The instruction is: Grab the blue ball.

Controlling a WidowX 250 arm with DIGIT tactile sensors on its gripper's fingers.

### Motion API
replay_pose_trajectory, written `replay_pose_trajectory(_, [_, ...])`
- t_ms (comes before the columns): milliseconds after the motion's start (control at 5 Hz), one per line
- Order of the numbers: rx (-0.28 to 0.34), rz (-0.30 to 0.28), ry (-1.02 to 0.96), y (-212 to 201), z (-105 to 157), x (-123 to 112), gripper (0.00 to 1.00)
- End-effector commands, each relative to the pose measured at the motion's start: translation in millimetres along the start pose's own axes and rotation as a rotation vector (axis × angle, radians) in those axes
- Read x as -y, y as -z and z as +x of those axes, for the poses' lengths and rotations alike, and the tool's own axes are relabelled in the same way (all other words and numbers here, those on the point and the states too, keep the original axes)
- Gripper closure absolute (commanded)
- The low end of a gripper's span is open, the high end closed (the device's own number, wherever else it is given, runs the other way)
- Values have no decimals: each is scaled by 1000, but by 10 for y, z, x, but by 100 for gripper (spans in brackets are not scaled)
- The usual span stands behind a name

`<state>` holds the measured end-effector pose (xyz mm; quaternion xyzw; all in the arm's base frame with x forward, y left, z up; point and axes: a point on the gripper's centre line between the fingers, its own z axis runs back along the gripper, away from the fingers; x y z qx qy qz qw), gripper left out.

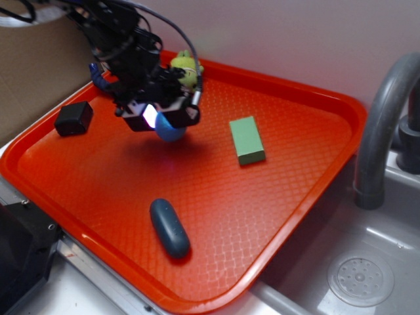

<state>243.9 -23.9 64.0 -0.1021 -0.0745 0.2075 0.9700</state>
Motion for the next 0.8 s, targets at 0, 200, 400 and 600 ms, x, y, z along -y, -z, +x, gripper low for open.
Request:
replay_pose_trajectory(0, [102, 195, 131, -1169, -504, -194, 100])
replay_pose_trajectory(200, [45, 191, 43, -1445, -448, -259, 100])
replay_pose_trajectory(400, [66, 150, 40, -1608, -395, -258, 100])
replay_pose_trajectory(600, [94, 138, 44, -1607, -350, -233, 100])
